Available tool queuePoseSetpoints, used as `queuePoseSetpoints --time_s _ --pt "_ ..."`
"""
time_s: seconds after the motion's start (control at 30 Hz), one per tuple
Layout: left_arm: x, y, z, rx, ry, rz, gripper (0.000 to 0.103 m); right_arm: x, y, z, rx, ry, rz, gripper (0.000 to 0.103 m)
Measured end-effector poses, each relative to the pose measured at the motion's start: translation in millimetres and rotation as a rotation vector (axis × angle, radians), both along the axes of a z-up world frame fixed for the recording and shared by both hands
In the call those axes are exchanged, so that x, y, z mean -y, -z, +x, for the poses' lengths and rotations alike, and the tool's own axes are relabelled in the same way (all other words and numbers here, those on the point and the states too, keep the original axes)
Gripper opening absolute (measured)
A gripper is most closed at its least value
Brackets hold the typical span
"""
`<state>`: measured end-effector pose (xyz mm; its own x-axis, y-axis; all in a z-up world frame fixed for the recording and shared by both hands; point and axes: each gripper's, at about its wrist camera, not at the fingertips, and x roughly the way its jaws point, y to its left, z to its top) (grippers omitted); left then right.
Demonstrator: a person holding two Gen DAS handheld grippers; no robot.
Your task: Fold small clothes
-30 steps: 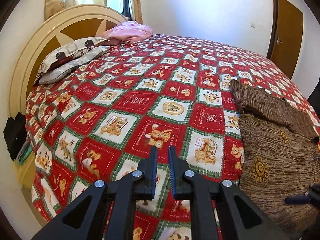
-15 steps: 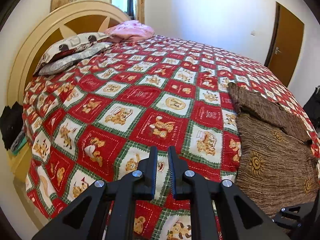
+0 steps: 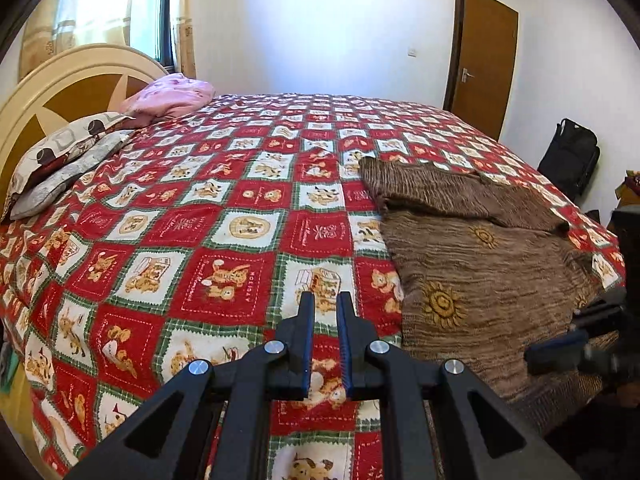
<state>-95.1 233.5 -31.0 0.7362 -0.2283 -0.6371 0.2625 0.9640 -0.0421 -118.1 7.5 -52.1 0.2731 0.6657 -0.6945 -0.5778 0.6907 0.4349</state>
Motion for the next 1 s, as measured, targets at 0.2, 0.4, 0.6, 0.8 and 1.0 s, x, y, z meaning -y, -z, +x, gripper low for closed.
queuePoseSetpoints --time_s 0.2,0.4,0.6,0.8,1.0 --pt "-18.2 1.9 -9.6 -0.019 -0.103 -0.036 0.011 -73.8 14.9 -33.0 0.13 -0.188 -0.189 0.073" --pt "-30.5 4.2 -17.2 -0.004 -0.147 -0.019 0.011 -102.8 37.0 -40.7 0.203 -0.255 -0.331 0.05" --pt "-31.3 3.5 -17.4 0.005 -0.141 -0.017 0.011 -103.9 46.3 -59.5 0.334 -0.309 -0.47 0.047" --pt "-29.9 5.0 -16.9 0.006 -0.128 -0.012 0.011 -92.1 45.6 -52.2 0.311 -0.299 -0.449 0.027" --pt "-14.5 5.7 -17.2 0.022 -0.002 -0.002 0.011 -32.2 21.8 -5.8 0.034 -0.121 -0.091 0.008"
